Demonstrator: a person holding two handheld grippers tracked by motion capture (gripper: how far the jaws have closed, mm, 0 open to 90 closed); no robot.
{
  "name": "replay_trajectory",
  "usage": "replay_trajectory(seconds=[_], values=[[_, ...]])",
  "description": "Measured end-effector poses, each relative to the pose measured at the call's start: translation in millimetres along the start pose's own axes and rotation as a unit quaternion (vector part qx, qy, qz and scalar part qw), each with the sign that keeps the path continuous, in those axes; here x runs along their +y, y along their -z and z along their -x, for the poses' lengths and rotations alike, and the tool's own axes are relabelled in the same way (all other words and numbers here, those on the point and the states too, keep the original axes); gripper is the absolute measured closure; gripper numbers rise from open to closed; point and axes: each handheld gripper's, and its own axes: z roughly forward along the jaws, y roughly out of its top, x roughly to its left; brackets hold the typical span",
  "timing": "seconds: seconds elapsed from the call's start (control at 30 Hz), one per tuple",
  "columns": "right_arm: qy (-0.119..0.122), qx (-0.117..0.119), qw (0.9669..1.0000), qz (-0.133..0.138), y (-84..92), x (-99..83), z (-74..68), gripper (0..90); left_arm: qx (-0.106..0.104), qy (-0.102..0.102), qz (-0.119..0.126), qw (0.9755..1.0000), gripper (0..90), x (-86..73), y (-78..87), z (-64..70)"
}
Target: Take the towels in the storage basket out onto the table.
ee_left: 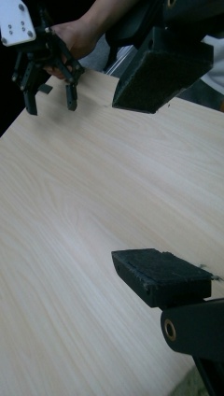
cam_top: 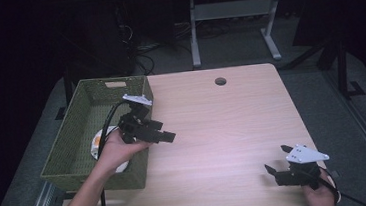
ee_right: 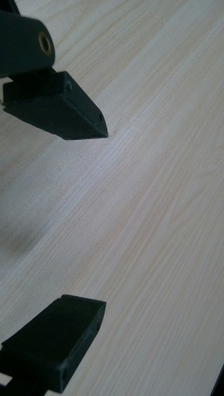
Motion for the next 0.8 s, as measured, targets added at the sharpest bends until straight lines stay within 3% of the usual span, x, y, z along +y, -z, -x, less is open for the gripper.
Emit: replay_trajectory(seconds=[0.07,0.53,0.8], values=[[0.0,0.0,1.0,0.0,0.1,0.0,0.1,13.7,0.007,0.006,0.001,1.0,22.4,-1.1,5.0,-4.6],[0.0,0.0,1.0,-0.003,-0.8,0.2,-0.7,13.7,0.005,0.028,-0.001,0.9996,23.2,-11.7,27.5,-25.4],[0.0,0.0,1.0,-0.003,-1.3,0.1,-0.8,13.7,0.002,0.056,0.005,0.9984,23.1,-20.4,41.1,-45.0]])
